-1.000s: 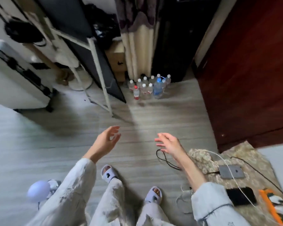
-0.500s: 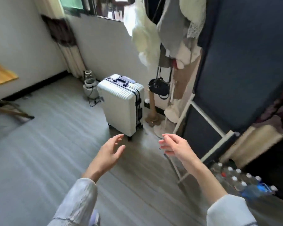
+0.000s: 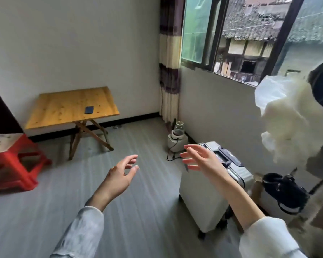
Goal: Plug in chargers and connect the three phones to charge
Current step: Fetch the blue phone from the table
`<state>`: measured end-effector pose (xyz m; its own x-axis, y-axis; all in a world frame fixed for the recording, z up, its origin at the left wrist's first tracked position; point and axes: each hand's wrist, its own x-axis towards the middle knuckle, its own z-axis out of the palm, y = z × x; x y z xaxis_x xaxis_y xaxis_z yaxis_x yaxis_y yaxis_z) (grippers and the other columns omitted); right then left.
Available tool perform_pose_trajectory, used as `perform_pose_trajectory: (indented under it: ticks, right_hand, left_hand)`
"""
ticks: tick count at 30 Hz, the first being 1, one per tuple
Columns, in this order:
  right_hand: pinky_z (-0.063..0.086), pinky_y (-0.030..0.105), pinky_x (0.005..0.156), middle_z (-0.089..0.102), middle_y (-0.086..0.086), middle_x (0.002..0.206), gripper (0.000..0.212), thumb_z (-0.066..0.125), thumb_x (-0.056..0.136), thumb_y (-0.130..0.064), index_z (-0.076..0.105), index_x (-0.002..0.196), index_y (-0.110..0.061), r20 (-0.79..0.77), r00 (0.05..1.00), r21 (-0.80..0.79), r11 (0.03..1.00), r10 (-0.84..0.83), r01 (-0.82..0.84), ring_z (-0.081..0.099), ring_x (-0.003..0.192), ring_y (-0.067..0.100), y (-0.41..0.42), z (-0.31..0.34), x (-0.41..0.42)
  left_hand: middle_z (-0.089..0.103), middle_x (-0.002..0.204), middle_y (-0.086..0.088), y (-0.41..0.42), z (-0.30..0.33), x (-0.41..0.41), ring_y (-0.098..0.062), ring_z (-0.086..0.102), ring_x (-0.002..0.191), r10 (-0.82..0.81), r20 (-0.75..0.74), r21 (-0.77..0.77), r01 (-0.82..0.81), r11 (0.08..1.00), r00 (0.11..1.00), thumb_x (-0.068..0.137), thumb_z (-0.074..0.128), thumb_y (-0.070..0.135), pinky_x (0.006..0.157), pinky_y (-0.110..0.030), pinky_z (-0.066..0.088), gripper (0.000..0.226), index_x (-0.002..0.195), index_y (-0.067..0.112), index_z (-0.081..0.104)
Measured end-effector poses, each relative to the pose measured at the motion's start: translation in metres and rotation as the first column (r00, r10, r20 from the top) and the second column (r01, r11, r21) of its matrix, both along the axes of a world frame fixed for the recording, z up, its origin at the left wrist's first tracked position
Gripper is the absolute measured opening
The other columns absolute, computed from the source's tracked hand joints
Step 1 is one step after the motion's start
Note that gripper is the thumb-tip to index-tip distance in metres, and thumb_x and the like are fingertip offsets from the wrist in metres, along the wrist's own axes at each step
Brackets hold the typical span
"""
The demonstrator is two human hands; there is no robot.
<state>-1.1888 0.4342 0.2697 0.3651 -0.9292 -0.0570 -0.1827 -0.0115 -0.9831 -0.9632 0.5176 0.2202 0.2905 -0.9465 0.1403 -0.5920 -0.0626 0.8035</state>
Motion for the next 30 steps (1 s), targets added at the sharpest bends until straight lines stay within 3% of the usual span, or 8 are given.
perform_pose_trajectory:
  ticks: [5, 11, 15, 19, 23, 30]
  right_hand:
    - [0.047, 0.023, 0.068, 0.066, 0.002, 0.087, 0.019, 0.046, 0.096, -0.019, 0.058, 0.109, -0.012, 0.012, 0.994, -0.029, 0.993, 0.111, -0.110, 0.061, 0.074, 0.013, -0.107, 0.005, 0.085]
    - [0.053, 0.029, 0.076, 0.070, -0.004, 0.085, 0.013, 0.049, 0.094, -0.025, 0.061, 0.097, -0.023, -0.010, 0.966, -0.002, 0.966, 0.259, -0.259, 0.067, 0.079, 0.015, -0.198, -0.017, 0.202]
    - [0.053, 0.029, 0.076, 0.071, -0.004, 0.086, 0.011, 0.049, 0.094, -0.026, 0.060, 0.095, -0.027, -0.021, 0.948, 0.005, 0.948, 0.317, -0.317, 0.067, 0.080, 0.013, -0.247, -0.028, 0.289]
    - [0.053, 0.030, 0.077, 0.070, -0.003, 0.087, 0.012, 0.048, 0.095, -0.025, 0.059, 0.100, -0.023, -0.022, 0.947, -0.033, 0.947, 0.320, -0.321, 0.067, 0.082, 0.015, -0.300, -0.027, 0.388]
    - [0.053, 0.026, 0.075, 0.069, -0.004, 0.088, 0.013, 0.047, 0.095, -0.026, 0.059, 0.101, -0.023, -0.023, 0.937, -0.051, 0.936, 0.348, -0.349, 0.067, 0.083, 0.012, -0.344, -0.020, 0.483]
    - [0.054, 0.024, 0.075, 0.068, -0.001, 0.092, 0.021, 0.047, 0.095, -0.025, 0.058, 0.111, -0.018, -0.063, 0.931, 0.001, 0.933, 0.359, -0.360, 0.067, 0.084, 0.010, -0.433, -0.036, 0.607]
  left_hand:
    - [0.057, 0.115, 0.007, -0.060, -0.003, 0.064, -0.009, 0.053, 0.108, 0.133, -0.034, 0.027, -0.132, 0.991, 0.991, 0.091, 0.050, 0.021, 0.087, -0.021, 0.037, 0.032, 0.122, 0.027, 0.050]
    - [0.059, 0.114, 0.000, -0.115, -0.021, 0.162, -0.011, 0.056, 0.104, 0.312, -0.078, 0.030, -0.310, 0.950, 0.947, 0.089, 0.053, 0.013, 0.079, -0.014, 0.039, 0.031, 0.119, 0.021, 0.053]
    - [0.058, 0.115, 0.003, -0.167, -0.030, 0.236, -0.009, 0.054, 0.105, 0.327, -0.082, 0.035, -0.325, 0.945, 0.941, 0.090, 0.052, 0.015, 0.076, -0.007, 0.038, 0.032, 0.121, 0.023, 0.052]
    - [0.055, 0.115, 0.005, -0.221, -0.027, 0.328, -0.009, 0.052, 0.109, 0.324, -0.080, 0.014, -0.324, 0.946, 0.943, 0.091, 0.050, 0.018, 0.086, -0.020, 0.039, 0.031, 0.121, 0.024, 0.052]
    - [0.055, 0.115, 0.002, -0.267, -0.016, 0.427, -0.011, 0.052, 0.107, 0.358, -0.064, -0.005, -0.359, 0.933, 0.932, 0.091, 0.050, 0.015, 0.086, -0.023, 0.039, 0.031, 0.121, 0.020, 0.052]
    - [0.053, 0.114, 0.009, -0.354, -0.028, 0.556, -0.005, 0.051, 0.106, 0.367, -0.059, 0.043, -0.365, 0.930, 0.928, 0.091, 0.049, 0.019, 0.079, -0.013, 0.037, 0.032, 0.122, 0.025, 0.051]
